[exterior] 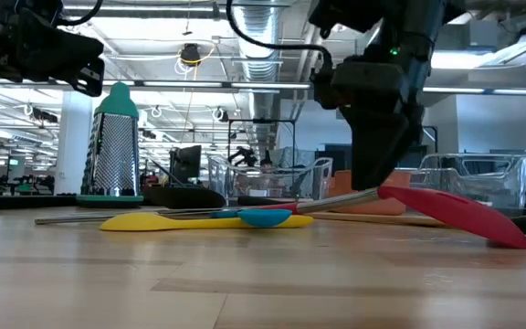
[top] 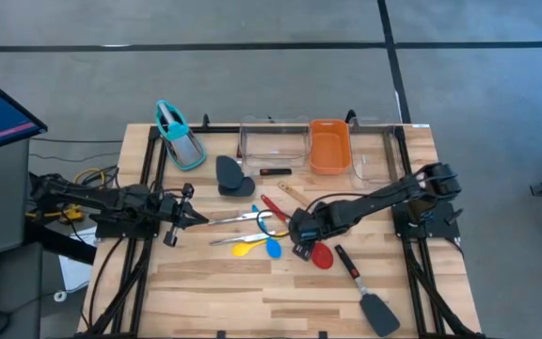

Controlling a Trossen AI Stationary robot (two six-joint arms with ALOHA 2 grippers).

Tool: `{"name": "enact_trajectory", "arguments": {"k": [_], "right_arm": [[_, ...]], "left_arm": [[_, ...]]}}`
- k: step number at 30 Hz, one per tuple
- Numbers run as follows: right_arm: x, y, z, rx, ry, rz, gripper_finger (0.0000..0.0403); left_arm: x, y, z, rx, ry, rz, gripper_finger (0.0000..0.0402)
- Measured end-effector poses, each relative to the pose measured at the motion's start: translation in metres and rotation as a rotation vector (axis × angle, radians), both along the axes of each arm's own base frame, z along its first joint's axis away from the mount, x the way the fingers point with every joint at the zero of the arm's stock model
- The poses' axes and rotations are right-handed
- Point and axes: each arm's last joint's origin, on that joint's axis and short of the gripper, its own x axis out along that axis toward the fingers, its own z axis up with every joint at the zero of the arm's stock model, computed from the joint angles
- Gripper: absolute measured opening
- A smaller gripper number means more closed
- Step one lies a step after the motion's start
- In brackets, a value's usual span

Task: Pick & Place Kitchen Items
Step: Put the red slotted spatula in the right transparent bin

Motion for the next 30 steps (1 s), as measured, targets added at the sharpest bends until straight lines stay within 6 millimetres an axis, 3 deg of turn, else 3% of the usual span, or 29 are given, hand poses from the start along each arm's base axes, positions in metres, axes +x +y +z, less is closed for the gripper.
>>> {"name": "enact_trajectory", "arguments": {"k": [4, 16, 30], "right_arm": [[0.002, 0.001, -0.009, 0.024, 0.026, -0.039, 0.0204], [0.002, -0.001, -0.005, 0.033, 0.005, -0.068, 0.0174], [0.004, 0.000, -0.013, 0.004, 0.027, 0.012, 0.0162]], "left_arm": [[0.000, 0.000, 0.000, -0.001, -0.005, 0.000, 0.0003], [0.000, 0.000, 0.001, -0.001, -0.006, 0.000, 0.0003], [0.000, 0.000, 0.001, -0.001, -0.005, 0.000, 0.0003]]}}
